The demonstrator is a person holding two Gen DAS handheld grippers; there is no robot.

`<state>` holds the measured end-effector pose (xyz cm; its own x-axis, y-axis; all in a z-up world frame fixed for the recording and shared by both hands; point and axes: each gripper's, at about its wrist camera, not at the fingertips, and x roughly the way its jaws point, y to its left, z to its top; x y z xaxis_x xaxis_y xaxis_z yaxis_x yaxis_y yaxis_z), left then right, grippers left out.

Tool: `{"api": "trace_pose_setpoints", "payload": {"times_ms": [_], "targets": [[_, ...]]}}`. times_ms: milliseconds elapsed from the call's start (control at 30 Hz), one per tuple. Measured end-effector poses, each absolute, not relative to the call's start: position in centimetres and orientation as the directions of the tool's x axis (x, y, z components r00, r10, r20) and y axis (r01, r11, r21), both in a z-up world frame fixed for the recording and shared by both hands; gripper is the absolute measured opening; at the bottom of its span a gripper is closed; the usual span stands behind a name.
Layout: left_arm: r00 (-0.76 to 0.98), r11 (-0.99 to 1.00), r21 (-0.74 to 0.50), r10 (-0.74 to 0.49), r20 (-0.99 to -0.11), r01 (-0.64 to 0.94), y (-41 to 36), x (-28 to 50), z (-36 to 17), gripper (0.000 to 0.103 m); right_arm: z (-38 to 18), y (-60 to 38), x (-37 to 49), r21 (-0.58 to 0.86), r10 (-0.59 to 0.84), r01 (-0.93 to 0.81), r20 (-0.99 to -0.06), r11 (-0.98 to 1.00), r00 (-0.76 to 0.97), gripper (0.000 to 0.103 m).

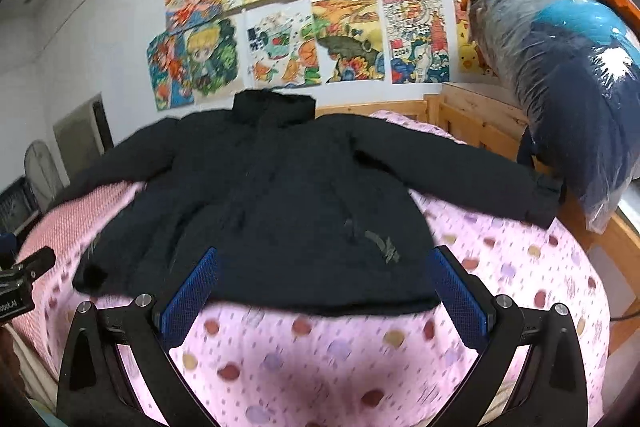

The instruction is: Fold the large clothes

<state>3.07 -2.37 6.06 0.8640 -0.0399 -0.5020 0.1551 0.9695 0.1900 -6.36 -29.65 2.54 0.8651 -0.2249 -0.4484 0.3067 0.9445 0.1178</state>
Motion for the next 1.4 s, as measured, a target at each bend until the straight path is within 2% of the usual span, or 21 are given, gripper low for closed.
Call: {"api": "trace_pose_setpoints", "payload": {"times_ms": [167,300,367,500,667,933,1100,1167,1200,1300,1367,1400], "targets": [[0.845,0.946,0.226,-0.081,-0.528,0.231,-4.5,5.8,9.2,0.103,3.6,-33.6,-3.2,0.188,-0.243,0.396,-0.537,0.899,0.808,0.102],[0.759,0.934,0.169,-0.141,-0.635,0.315,-6.6,10.4,10.4,0.103,3.0,-36.0,-0.6,0.223,-0.259,0.456,-0.579,0.862,0.773,0.102],[0.729,0.914,0.179,-0.159,-0.666,0.363,-8.2,12.5,10.5,0.103,2.4,-37.1,0.5,0.271,-0.251,0.476,-0.582,0.836,0.773,0.102],[0.721,0.865,0.231,-0.193,-0.666,0.445,-11.7,16.6,10.8,0.103,-0.2,-39.6,0.4,0.462,-0.226,0.524,-0.557,0.716,0.799,0.102],[0.701,0.853,0.198,-0.24,-0.672,0.482,-15.7,22.7,10.4,0.103,-4.6,-43.2,0.9,0.616,-0.295,0.618,-0.55,0.488,0.782,0.102],[0.603,0.802,0.069,-0.386,-0.698,0.593,-23.8,34.7,5.9,0.103,-8.9,-47.6,6.4,0.649,-0.399,0.685,-0.562,0.331,0.725,0.1],[0.536,0.777,0.014,-0.422,-0.731,0.63,-30.3,41.4,1.1,0.103,-11.4,-50.4,9.6,0.704,-0.426,0.678,-0.558,0.213,0.713,0.083],[0.506,0.779,-0.022,-0.428,-0.749,0.627,-32.5,43.6,-0.9,0.103,-11.4,-50.6,9.7,0.713,-0.454,0.673,-0.543,0.195,0.706,0.066],[0.487,0.777,-0.046,-0.438,-0.756,0.627,-33.3,44.6,-1.7,0.103,-11.2,-50.7,10.0,0.707,-0.468,0.68,-0.543,0.194,0.698,0.063],[0.434,0.761,-0.098,-0.465,-0.772,0.642,-35.8,46.9,-4.1,0.103,-10.1,-51.0,10.8,0.673,-0.516,0.712,-0.545,0.2,0.661,0.044],[0.4,0.746,-0.114,-0.472,-0.786,0.656,-36.9,47.7,-5.5,0.103,-8.8,-51.1,11.0,0.64,-0.551,0.736,-0.541,0.22,0.635,0.026],[0.383,0.74,-0.106,-0.459,-0.802,0.664,-37.7,48.0,-6.6,0.103,-7.9,-51.2,11.1,0.617,-0.571,0.749,-0.533,0.243,0.624,0.024]]}}
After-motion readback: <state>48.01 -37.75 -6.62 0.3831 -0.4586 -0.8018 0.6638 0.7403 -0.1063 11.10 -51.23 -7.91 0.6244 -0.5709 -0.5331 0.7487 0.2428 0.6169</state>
